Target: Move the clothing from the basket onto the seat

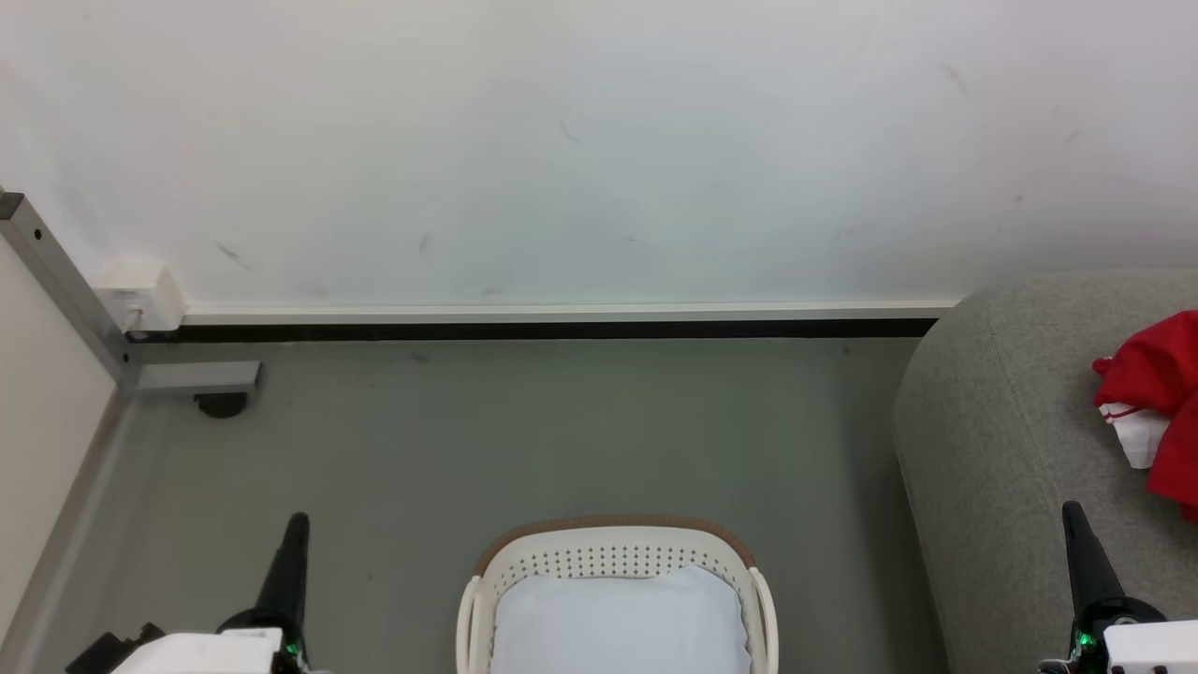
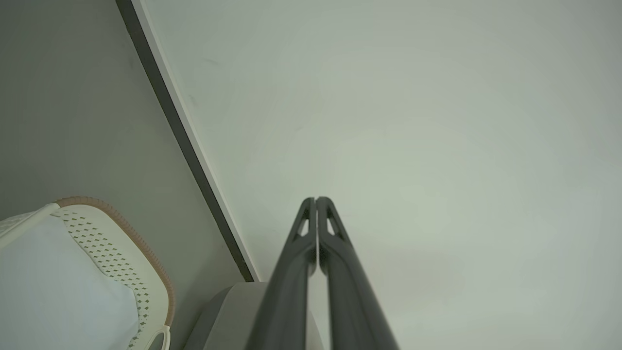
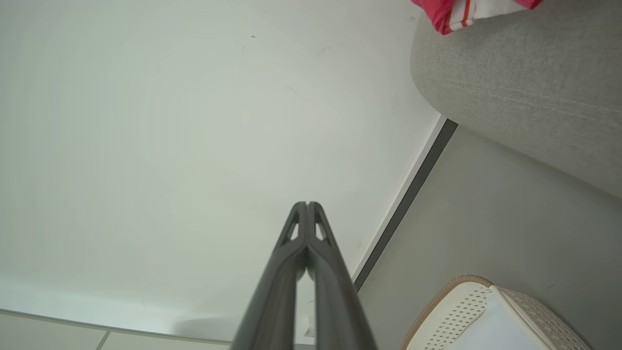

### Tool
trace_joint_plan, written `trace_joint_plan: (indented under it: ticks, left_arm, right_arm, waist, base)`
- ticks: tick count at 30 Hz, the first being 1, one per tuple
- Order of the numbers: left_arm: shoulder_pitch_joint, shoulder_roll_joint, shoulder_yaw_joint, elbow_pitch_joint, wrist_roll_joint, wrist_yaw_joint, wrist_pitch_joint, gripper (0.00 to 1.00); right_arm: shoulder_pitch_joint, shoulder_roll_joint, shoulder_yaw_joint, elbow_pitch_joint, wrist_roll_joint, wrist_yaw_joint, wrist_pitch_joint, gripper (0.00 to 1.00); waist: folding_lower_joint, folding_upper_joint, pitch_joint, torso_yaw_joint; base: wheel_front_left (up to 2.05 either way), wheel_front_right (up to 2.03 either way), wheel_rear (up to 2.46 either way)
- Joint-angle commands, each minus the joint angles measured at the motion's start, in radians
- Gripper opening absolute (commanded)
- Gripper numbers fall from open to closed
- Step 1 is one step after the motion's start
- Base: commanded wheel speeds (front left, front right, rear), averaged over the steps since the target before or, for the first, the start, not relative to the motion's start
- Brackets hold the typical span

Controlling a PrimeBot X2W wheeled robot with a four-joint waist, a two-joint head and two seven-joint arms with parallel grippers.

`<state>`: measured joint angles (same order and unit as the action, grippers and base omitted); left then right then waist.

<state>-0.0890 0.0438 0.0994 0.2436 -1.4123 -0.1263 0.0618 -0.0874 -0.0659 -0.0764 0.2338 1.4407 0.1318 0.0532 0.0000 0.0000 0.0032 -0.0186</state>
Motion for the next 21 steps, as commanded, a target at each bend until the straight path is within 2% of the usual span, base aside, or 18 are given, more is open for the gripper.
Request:
trace_joint_plan:
  ticks: [1, 21]
  left_arm:
    - [-0.014, 0.009, 0.006, -0.002, -0.028, -0.006, 0.009, 0.00]
    - [-0.022, 0.010, 0.015, 0.002, -0.166, -0.007, 0.045, 0.00]
  right_arm:
    - [-0.016, -0.001, -0.007, 0.001, 0.019, -0.002, 0.007, 0.00]
    - [-0.023, 0.007, -0.026, 0.009, 0.150, -0.002, 0.046, 0.00]
  waist:
    - [0.0000, 0.0000, 0.000, 0.001]
    - [0.0000, 0.0000, 0.000, 0.014]
  base:
    - [0.00, 0.00, 0.00]
    - [0.00, 0.00, 0.00]
